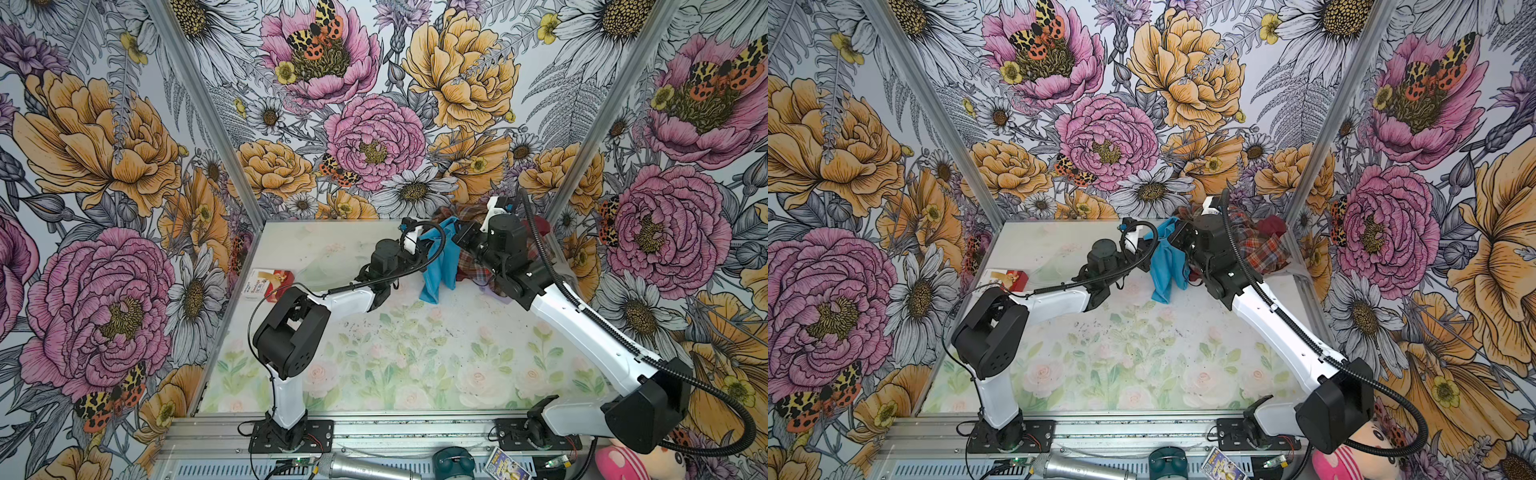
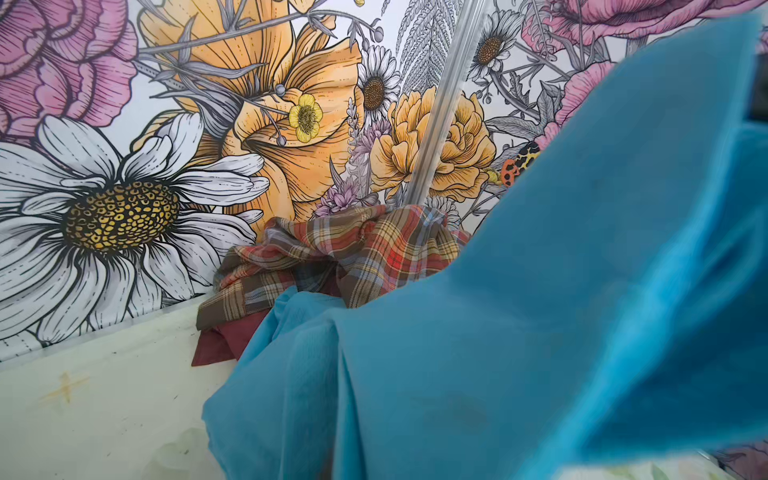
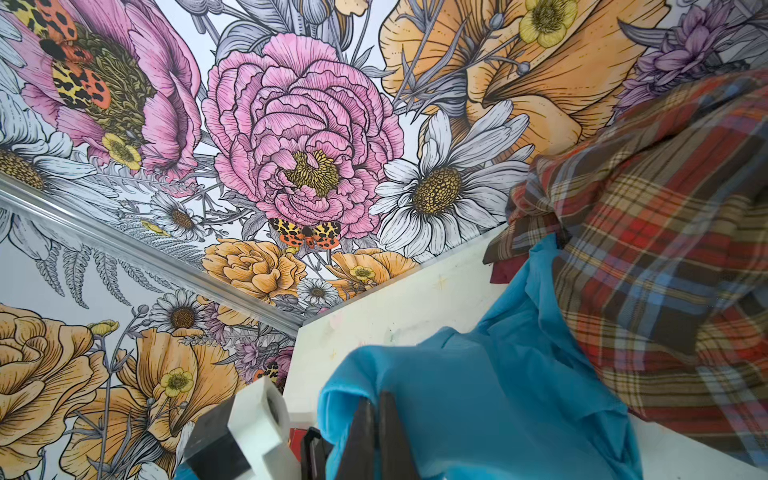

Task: Pick out a specific cloth from the pile
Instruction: 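Reach the left gripper to the hanging turquoise shirt and grasp it, then pull the shirt toward the clear lid with the left gripper while the right releases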

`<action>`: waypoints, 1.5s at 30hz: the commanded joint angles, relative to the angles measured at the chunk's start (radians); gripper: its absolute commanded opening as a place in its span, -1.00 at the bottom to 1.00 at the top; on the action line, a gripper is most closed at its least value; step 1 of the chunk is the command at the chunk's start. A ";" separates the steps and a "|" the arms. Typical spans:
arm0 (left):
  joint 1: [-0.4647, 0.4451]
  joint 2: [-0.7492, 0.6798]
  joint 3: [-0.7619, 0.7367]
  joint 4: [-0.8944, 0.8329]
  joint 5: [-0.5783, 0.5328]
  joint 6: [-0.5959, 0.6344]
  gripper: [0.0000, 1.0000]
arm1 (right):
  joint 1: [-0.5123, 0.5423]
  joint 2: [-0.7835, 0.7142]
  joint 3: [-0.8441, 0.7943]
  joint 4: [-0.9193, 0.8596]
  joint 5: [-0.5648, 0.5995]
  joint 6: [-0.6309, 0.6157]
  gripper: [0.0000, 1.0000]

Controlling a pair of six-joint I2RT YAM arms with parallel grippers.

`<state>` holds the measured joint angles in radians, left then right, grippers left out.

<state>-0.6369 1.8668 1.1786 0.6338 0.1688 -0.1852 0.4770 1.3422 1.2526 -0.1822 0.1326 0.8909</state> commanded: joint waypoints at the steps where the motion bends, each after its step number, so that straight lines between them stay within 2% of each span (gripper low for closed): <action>1: 0.023 -0.078 -0.015 0.027 0.076 -0.054 -1.00 | -0.026 -0.012 -0.040 0.046 -0.013 0.028 -1.00; 6: 0.065 -0.121 0.000 -0.044 0.099 -0.110 -1.00 | -0.058 -0.002 -0.108 0.104 -0.042 0.040 -1.00; 11: 0.108 -0.167 0.082 -0.231 0.115 -0.121 -1.00 | -0.075 0.008 -0.181 0.194 -0.102 0.016 -0.31; 16: 0.163 -0.189 0.208 -0.476 0.158 -0.133 -1.00 | -0.076 0.019 -0.228 0.209 -0.120 -0.091 0.18; 21: 0.209 -0.191 0.301 -0.675 0.175 -0.096 -1.00 | -0.075 0.014 -0.338 0.293 -0.155 -0.191 0.52; 26: 0.290 -0.199 0.350 -0.759 0.179 -0.080 -1.00 | -0.059 0.029 -0.466 0.415 -0.169 -0.236 0.64; 29: 0.355 -0.203 0.363 -0.775 0.183 -0.080 -1.00 | -0.011 0.056 -0.522 0.496 -0.160 -0.266 0.69; 33: 0.437 -0.195 0.381 -0.794 0.179 -0.076 -1.00 | 0.089 0.119 -0.542 0.575 -0.120 -0.336 0.73; 36: 0.495 -0.184 0.390 -0.804 0.155 -0.077 -1.00 | 0.144 0.181 -0.541 0.657 -0.136 -0.386 0.76; 40: 0.564 -0.163 0.417 -0.803 0.134 -0.082 -1.00 | 0.181 0.252 -0.553 0.795 -0.146 -0.409 0.78; 45: 0.640 -0.094 0.521 -0.828 0.114 -0.086 -1.00 | 0.212 0.312 -0.571 0.948 -0.140 -0.436 0.78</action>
<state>-0.0307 1.7393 1.6409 -0.1986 0.3134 -0.2813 0.6743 1.6333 0.6888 0.6052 -0.0158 0.4984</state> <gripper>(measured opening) 0.061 0.892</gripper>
